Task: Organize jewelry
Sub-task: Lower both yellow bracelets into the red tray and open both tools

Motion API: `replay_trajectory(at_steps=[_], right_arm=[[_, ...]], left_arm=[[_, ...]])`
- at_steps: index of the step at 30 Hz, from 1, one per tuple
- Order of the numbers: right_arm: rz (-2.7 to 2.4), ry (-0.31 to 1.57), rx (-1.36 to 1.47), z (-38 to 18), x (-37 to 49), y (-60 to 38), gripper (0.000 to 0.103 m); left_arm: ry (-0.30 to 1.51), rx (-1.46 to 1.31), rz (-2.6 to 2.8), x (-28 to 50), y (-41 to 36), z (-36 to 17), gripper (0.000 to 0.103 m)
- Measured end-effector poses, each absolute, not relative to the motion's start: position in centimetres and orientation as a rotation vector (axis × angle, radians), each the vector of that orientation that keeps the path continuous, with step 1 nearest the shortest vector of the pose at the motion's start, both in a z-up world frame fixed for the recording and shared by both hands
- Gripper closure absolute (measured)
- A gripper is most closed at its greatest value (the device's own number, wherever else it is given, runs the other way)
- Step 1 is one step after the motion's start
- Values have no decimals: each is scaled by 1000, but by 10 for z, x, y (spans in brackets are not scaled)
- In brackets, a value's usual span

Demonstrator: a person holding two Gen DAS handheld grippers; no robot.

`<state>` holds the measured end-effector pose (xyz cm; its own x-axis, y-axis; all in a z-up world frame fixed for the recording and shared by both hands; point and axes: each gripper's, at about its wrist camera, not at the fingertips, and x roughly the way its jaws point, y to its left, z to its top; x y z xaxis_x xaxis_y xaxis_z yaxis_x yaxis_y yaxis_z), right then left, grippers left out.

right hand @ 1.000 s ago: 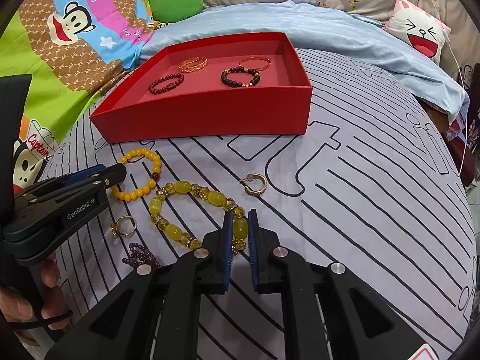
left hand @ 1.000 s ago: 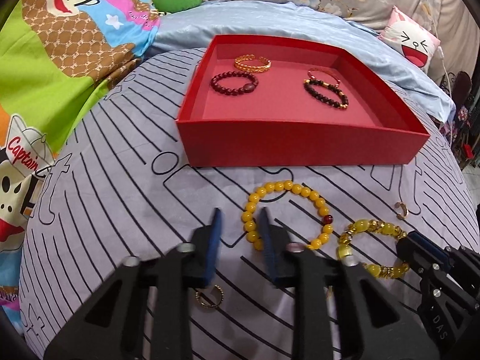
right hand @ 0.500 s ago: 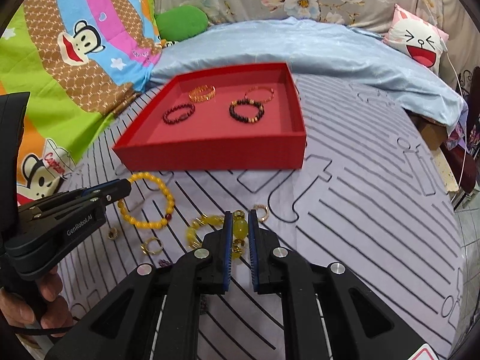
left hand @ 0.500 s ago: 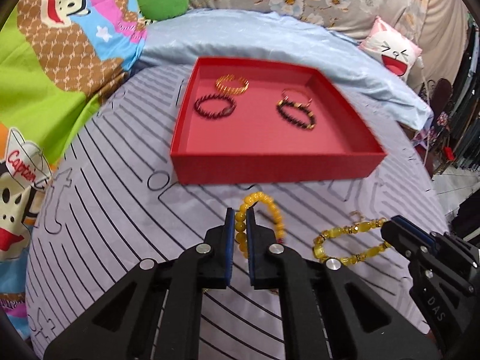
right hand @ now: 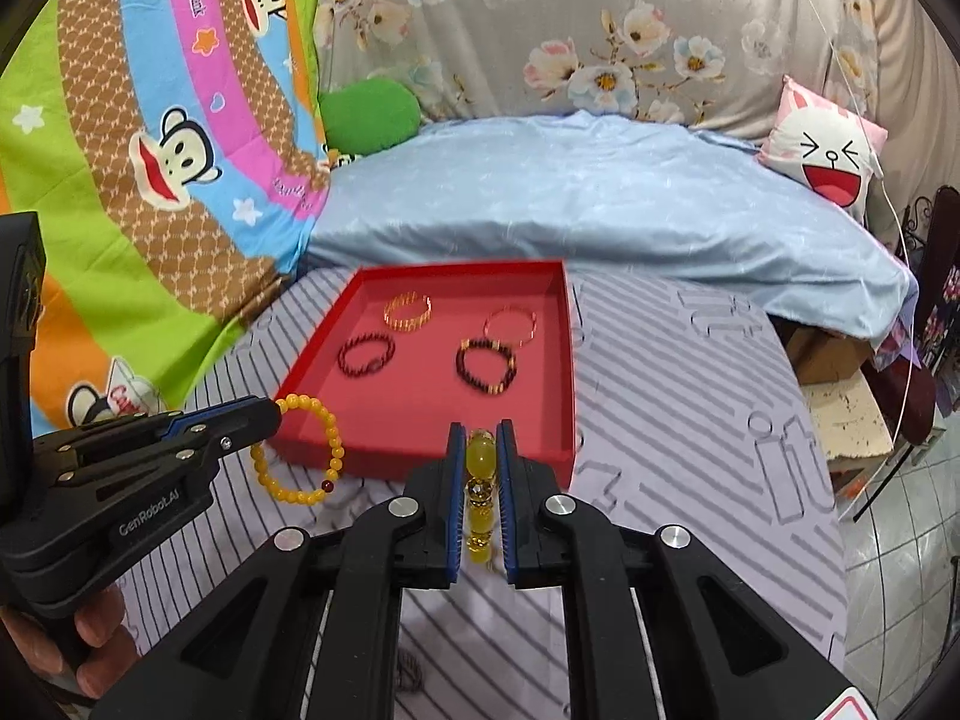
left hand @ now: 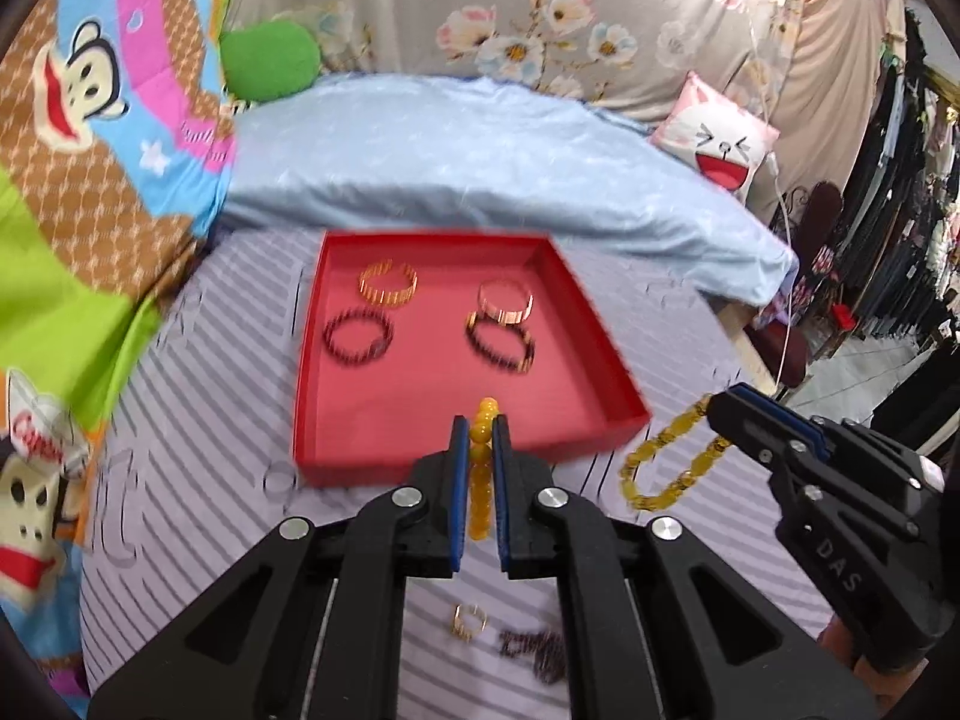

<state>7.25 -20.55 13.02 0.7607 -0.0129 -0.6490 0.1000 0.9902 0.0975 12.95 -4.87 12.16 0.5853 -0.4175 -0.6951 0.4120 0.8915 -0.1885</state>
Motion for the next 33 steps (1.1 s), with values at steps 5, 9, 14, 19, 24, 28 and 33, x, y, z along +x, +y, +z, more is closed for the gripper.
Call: replay_trajectory(at_steps=[5, 9, 14, 19, 24, 28, 33], right_arm=[[-41, 667, 127, 149, 111, -203, 94], [-8, 667, 164, 145, 138, -200, 94], [26, 762, 242, 102, 172, -202, 94], [-32, 866, 186, 53, 185, -205, 94], [-55, 892, 171, 36, 184, -209, 94], [-55, 897, 144, 30, 186, -206, 93], [-85, 859, 130, 34, 181, -205, 77]], left_arm=[[788, -33, -501, 163, -57, 139, 96], [807, -67, -517, 189, -60, 133, 96], [898, -126, -511, 223, -57, 93, 96], [981, -68, -428, 241, -52, 45, 96], [996, -6, -359, 243, -47, 23, 96], [988, 45, -325, 243, -50, 15, 96], [926, 115, -290, 236, -56, 22, 75]])
